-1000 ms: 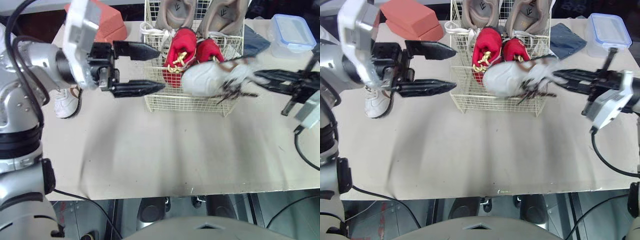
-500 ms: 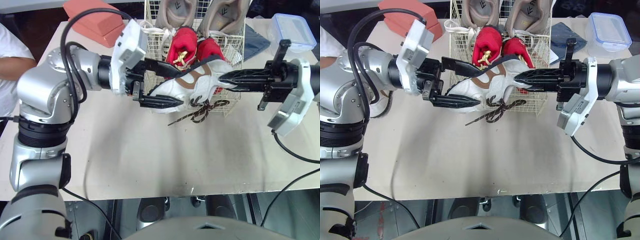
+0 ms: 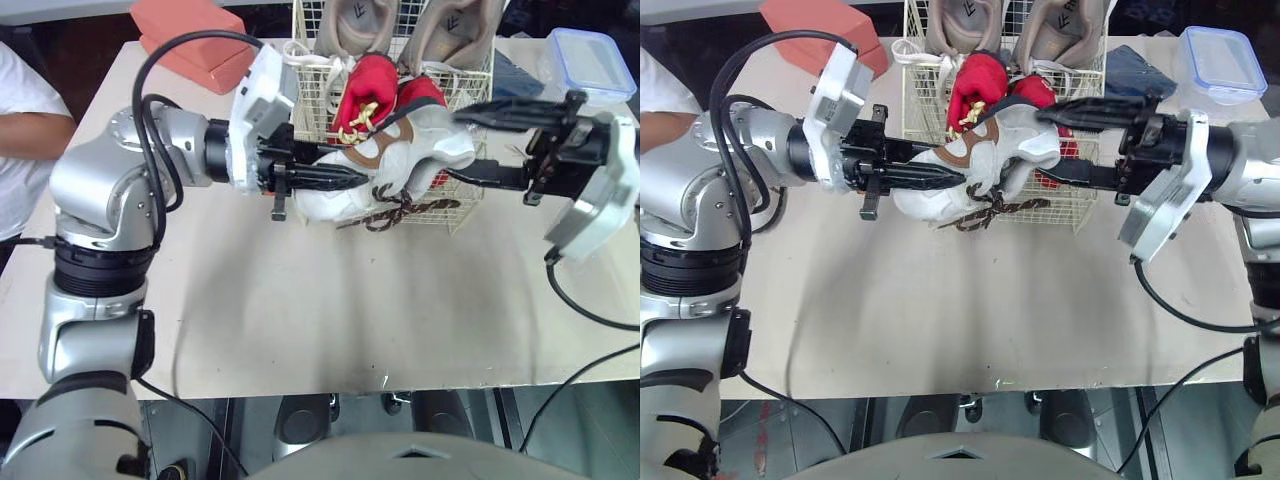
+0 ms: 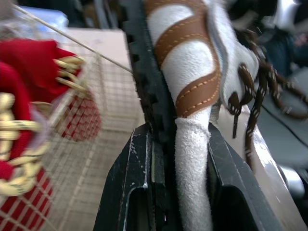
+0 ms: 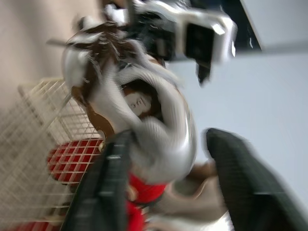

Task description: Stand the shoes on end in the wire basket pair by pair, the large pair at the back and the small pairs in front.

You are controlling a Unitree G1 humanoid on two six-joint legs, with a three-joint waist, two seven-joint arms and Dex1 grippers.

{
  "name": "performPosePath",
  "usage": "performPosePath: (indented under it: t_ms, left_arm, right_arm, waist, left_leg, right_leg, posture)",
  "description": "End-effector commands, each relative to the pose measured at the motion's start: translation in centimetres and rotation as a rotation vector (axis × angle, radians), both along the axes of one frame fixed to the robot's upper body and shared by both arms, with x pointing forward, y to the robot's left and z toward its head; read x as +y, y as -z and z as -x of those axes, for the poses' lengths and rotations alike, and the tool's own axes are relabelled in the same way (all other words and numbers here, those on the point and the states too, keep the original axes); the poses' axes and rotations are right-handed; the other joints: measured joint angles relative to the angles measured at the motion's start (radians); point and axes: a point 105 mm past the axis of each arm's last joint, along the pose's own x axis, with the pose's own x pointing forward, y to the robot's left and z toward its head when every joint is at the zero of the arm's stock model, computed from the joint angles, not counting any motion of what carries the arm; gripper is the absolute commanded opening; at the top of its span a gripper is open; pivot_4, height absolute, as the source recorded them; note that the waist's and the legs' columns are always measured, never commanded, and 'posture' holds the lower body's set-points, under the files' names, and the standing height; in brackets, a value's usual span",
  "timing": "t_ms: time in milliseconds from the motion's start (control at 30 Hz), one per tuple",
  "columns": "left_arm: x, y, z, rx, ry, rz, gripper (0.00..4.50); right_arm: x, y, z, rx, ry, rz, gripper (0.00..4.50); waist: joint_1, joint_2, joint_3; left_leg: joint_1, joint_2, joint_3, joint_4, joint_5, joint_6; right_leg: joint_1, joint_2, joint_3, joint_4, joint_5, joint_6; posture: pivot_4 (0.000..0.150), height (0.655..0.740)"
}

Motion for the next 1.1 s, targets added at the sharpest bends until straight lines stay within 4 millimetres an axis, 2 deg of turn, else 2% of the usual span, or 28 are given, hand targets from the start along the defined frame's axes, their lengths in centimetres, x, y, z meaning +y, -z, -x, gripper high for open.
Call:
performPosePath:
  t_ms: [33, 67, 167, 200, 233, 300, 367, 567, 633, 700, 867, 933, 1033, 1067, 1100]
  left_arm:
    - [0.5, -2.2, 0.3, -0.085, -0.037, 0.162, 0.53]
    - [0.5, -2.4, 0.4, -0.097, -0.040, 0.205, 0.53]
    - [0.3, -3.0, -0.1, -0.119, -0.095, 0.351, 0.53]
    - [0.1, -3.0, -0.2, -0.119, -0.105, 0.384, 0.53]
    - [-0.1, -2.9, -0.2, -0.119, -0.110, 0.403, 0.53]
    - [-0.6, -2.2, -0.5, -0.137, -0.124, 0.412, 0.53]
    - [-1.0, -1.6, -0.7, -0.143, -0.133, 0.415, 0.53]
    - [-2.2, -0.8, -0.5, -0.148, -0.104, 0.418, 0.53]
    - [-2.4, -0.7, -0.4, -0.140, -0.097, 0.420, 0.53]
    - [-2.4, -0.5, -0.4, -0.134, -0.087, 0.416, 0.53]
    - [-2.4, -0.1, -0.5, -0.124, -0.082, 0.399, 0.53]
    - [-2.4, 0.1, -0.5, -0.099, -0.074, 0.395, 0.53]
    - [-2.4, 0.2, -0.4, -0.026, -0.067, 0.397, 0.53]
    - [-2.4, 0.3, -0.3, -0.016, -0.060, 0.393, 1.56]
    - [-2.5, 0.3, -0.3, -0.033, -0.064, 0.385, 1.74]
  right_arm:
    - [-1.6, -0.5, 0.1, 0.345, 0.082, -0.248, 4.28]
    - [-1.8, -0.1, 0.3, 0.506, 0.087, -0.345, 4.50]
    - [-1.1, 0.1, 1.1, 0.878, 0.057, -0.612, 4.50]
    - [-0.7, 0.1, 1.3, 0.946, 0.044, -0.656, 4.50]
    - [-0.3, 0.0, 1.5, 0.989, 0.040, -0.678, 4.50]
    - [0.5, -1.3, 1.5, 1.093, -0.025, -0.846, 4.50]
    - [1.0, -1.9, 1.4, 1.173, -0.058, -0.944, 4.50]
    - [1.9, -1.8, 0.8, 1.227, -0.033, -1.006, 4.50]
    - [2.1, -1.8, 0.7, 1.227, -0.025, -1.007, 4.00]
    - [2.2, -1.8, 0.7, 1.238, -0.027, -1.008, 3.31]
    - [2.4, -1.6, 0.6, 1.246, -0.016, -0.998, 0.77]
    - [2.3, -1.5, 0.5, 1.248, -0.008, -1.007, 0.06]
    - [2.4, -1.6, 0.4, 1.244, 0.000, -1.019, 0.06]
    - [2.4, -1.6, 0.4, 1.242, 0.002, -1.023, 0.00]
    - [2.4, -1.7, 0.4, 1.238, 0.004, -1.029, 0.00]
  waist:
    - [-0.001, 0.000, 0.000]
    - [-0.001, 0.000, 0.000]
    - [-0.002, -0.001, 0.000]
    - [-0.003, -0.001, 0.000]
    - [-0.004, -0.001, 0.001]
    - [-0.006, -0.002, 0.000]
    - [-0.004, -0.002, 0.000]
    - [0.003, -0.002, 0.000]
    - [0.000, -0.002, 0.000]
    - [-0.001, -0.002, 0.000]
    - [-0.002, -0.002, 0.000]
    - [-0.002, -0.002, 0.000]
    - [-0.002, -0.002, 0.000]
    - [-0.002, -0.002, 0.000]
    - [-0.002, -0.002, 0.000]
  left_leg:
    - [0.000, 0.000, 0.000, 0.000, 0.000, 0.000]
    - [-0.001, 0.000, -0.001, 0.000, 0.000, 0.000]
    - [0.000, 0.000, -0.002, 0.000, 0.000, 0.000]
    - [0.000, 0.000, -0.002, -0.001, 0.000, 0.000]
    - [0.000, 0.000, -0.002, 0.001, 0.000, 0.000]
    - [0.001, 0.000, -0.002, 0.001, 0.000, 0.000]
    - [0.002, 0.000, -0.002, 0.001, 0.000, 0.000]
    - [-0.002, -0.001, -0.003, 0.000, 0.000, 0.001]
    - [-0.004, -0.001, -0.003, 0.000, 0.000, 0.001]
    - [-0.003, -0.001, -0.003, 0.000, 0.000, 0.001]
    - [-0.003, -0.001, -0.004, -0.001, 0.000, 0.001]
    - [-0.003, -0.001, -0.004, -0.001, 0.000, 0.001]
    - [-0.003, -0.001, -0.004, -0.001, 0.000, 0.001]
    - [-0.003, -0.001, -0.004, -0.001, 0.000, 0.001]
    - [-0.003, -0.001, -0.004, -0.001, 0.000, 0.001]
  right_leg:
    - [0.000, 0.000, 0.000, 0.000, 0.000, 0.000]
    - [0.000, -0.001, 0.000, 0.000, 0.000, 0.000]
    - [0.000, -0.001, -0.001, 0.001, 0.000, -0.001]
    - [0.000, -0.001, -0.001, 0.000, 0.001, -0.001]
    - [0.001, -0.001, -0.001, 0.001, 0.001, -0.001]
    - [0.001, 0.000, -0.001, 0.001, 0.000, -0.001]
    - [0.003, 0.000, 0.000, 0.001, 0.000, 0.000]
    - [0.001, 0.000, -0.002, -0.002, 0.001, 0.000]
    - [0.000, 0.000, -0.002, -0.002, 0.001, 0.000]
    - [0.000, 0.000, -0.002, -0.002, 0.001, 0.000]
    - [0.000, 0.001, -0.003, -0.002, 0.001, 0.000]
    - [0.000, 0.001, -0.003, -0.002, 0.001, 0.000]
    - [0.000, 0.001, -0.003, -0.002, 0.001, 0.000]
    - [0.000, 0.001, -0.003, -0.002, 0.001, 0.000]
    - [0.000, 0.001, -0.003, -0.002, 0.001, 0.000]
  posture:
    - [0.150, 0.6860]
    - [0.150, 0.6860]
    - [0.150, 0.6860]
    - [0.150, 0.6860]
    - [0.150, 0.6860]
    - [0.150, 0.6860]
    - [0.150, 0.6860]
    - [0.150, 0.6860]
    - [0.150, 0.6860]
    - [0.150, 0.6860]
    - [0.150, 0.6860]
    - [0.150, 0.6860]
    - [0.150, 0.6860]
    - [0.150, 0.6860]
    - [0.150, 0.6860]
